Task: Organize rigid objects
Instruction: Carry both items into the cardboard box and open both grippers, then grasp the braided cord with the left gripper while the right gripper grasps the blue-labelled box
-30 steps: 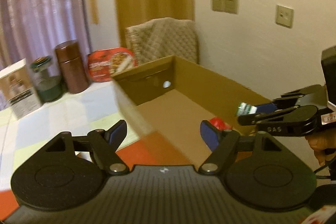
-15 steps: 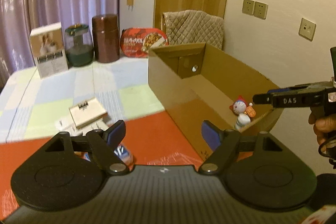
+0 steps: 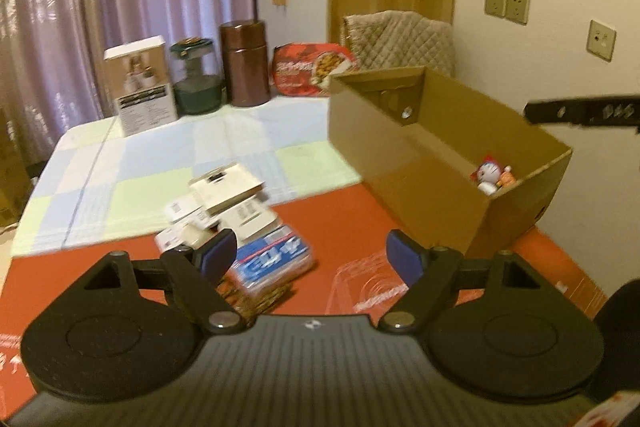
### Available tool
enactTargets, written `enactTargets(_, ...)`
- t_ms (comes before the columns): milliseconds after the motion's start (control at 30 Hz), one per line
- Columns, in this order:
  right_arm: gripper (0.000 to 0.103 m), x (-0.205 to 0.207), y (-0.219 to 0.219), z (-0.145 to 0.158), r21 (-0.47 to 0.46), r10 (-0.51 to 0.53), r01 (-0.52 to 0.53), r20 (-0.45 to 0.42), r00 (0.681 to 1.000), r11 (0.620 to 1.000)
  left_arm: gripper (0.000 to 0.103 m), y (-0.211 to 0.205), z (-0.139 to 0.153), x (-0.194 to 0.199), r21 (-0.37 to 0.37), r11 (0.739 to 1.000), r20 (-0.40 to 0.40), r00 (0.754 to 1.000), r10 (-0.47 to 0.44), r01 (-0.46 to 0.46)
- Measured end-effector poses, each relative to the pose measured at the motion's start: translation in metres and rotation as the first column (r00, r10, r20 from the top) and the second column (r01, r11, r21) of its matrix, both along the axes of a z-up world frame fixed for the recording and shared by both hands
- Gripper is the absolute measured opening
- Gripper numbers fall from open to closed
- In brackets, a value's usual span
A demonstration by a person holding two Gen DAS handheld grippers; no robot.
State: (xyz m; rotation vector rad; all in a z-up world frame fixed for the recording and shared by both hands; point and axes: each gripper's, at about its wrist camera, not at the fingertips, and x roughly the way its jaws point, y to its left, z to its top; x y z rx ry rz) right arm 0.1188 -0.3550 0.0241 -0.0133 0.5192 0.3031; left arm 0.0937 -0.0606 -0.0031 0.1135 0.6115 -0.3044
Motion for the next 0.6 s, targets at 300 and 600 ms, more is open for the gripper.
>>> enactTargets(300, 0.059, -0.034, 0.061, -0.004, 0.039, 0.116, -0.116, -0.015, 0.993, 0.992, 0.079, 0.052, -0.024, -0.024, 0.065, 0.994, -0.045, 0.995, 0.089, -0.086)
enactTargets(600, 0.059, -0.038, 0.105, -0.028, -0.005, 0.184, -0.185, -0.089, 0.979, 0.983, 0.079, 0.072, -0.03, -0.029, 0.084, 0.992, -0.047, 0.994, 0.099, -0.095)
